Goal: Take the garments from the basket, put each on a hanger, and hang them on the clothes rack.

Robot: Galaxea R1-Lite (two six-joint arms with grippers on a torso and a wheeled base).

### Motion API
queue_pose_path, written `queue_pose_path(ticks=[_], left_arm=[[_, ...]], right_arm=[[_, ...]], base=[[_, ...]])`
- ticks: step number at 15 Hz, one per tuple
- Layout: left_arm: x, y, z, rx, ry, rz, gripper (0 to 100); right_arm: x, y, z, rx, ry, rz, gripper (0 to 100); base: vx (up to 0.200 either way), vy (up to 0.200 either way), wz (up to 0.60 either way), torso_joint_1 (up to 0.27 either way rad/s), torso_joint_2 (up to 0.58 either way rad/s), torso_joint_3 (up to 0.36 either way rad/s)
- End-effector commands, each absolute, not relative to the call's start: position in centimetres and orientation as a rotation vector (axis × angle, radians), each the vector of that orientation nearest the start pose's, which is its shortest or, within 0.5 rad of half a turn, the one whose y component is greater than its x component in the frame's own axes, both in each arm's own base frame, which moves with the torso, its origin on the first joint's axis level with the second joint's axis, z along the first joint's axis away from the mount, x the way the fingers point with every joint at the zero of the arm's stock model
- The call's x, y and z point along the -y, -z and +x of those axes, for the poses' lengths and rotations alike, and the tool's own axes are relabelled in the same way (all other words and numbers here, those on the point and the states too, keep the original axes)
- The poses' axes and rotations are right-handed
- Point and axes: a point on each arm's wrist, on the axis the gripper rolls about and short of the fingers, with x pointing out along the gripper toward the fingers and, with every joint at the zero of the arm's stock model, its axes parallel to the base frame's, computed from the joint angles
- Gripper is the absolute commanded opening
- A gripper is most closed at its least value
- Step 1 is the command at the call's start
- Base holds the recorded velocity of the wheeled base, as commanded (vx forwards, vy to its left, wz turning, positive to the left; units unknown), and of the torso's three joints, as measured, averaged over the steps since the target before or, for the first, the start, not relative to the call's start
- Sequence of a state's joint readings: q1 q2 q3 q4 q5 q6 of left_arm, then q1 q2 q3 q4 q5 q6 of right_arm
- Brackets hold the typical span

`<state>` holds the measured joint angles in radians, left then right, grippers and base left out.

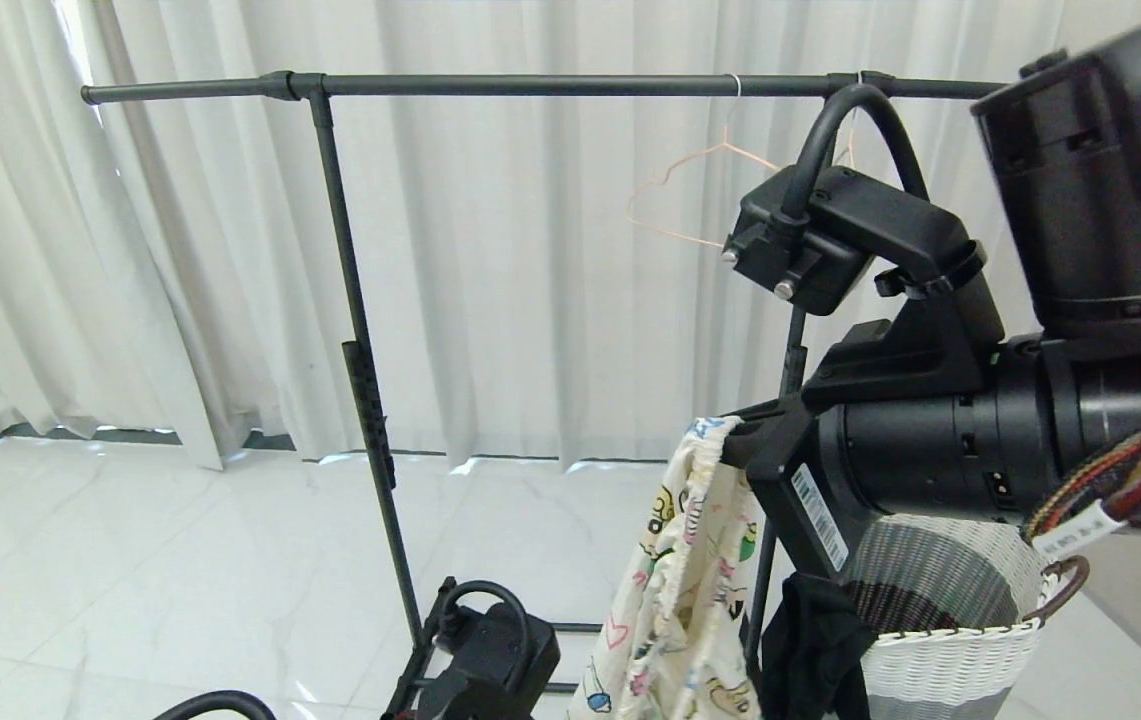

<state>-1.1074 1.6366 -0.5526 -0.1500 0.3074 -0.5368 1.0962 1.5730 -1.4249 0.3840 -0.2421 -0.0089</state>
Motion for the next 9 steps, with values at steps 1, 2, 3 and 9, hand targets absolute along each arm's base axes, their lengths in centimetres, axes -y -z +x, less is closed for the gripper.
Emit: queue_pose_path(ticks=[1,2,3,9], left_arm=[[19.2,-9.9,10.4,-0.882,0.502,0.127,100],[19.1,-10.2,10.4,-0.873,0.505,0.118,100],[18.9,-10.6,10.3,-0.86,0.511,0.106,100],[18.1,-11.9,10.0,-0.755,0.472,0.119,0]], right_arm=[[-23.5,-29.6,12.9,-0.432,-0.828,-0.349,0],[-23.3,-29.3,13.0,-0.44,-0.818,-0.354,0],[-23.1,-28.9,13.0,-0.449,-0.804,-0.364,0],[-20.2,-27.6,12.6,-0.484,-0.737,-0.383,0]], base=[[0.0,0.0,0.0,0.0,0.0,0.0],[0.0,0.0,0.0,0.0,0.0,0.0],[0.0,0.0,0.0,0.0,0.0,0.0],[0.0,0.0,0.0,0.0,0.0,0.0]])
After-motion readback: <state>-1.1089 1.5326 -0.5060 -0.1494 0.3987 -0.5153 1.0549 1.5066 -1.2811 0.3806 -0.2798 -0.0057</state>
